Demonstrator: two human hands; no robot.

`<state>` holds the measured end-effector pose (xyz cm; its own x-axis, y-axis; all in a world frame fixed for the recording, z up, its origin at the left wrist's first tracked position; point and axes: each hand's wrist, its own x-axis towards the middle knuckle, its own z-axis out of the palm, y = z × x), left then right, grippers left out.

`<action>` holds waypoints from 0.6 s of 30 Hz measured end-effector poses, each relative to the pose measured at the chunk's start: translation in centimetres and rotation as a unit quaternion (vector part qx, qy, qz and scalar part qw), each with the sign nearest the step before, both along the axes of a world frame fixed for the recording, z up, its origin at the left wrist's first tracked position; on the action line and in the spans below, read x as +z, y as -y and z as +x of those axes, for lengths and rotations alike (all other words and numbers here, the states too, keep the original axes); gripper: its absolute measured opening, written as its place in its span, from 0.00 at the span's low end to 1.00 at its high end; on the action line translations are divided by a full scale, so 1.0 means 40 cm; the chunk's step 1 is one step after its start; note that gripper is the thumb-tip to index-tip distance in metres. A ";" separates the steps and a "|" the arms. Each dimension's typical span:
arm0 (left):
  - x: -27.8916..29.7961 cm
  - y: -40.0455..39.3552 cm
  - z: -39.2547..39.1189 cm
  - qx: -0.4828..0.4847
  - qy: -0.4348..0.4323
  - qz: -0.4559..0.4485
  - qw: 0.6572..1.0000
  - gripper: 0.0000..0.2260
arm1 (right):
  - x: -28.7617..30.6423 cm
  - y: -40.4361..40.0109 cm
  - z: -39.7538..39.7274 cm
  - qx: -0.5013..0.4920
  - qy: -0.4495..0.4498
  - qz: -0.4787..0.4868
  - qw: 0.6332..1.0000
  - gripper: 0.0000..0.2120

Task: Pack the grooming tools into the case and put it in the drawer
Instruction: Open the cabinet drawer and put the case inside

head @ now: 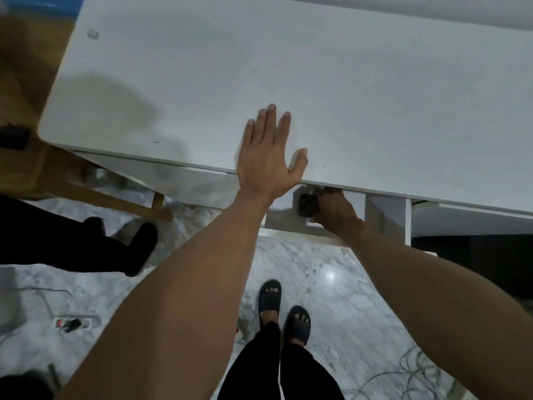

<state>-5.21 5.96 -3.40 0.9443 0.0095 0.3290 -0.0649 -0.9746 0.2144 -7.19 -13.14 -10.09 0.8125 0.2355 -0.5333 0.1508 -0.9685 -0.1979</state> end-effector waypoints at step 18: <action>0.038 -0.010 -0.010 -0.036 -0.118 -0.008 0.992 0.35 | 0.166 0.097 -0.085 -0.057 0.066 0.038 0.995 0.28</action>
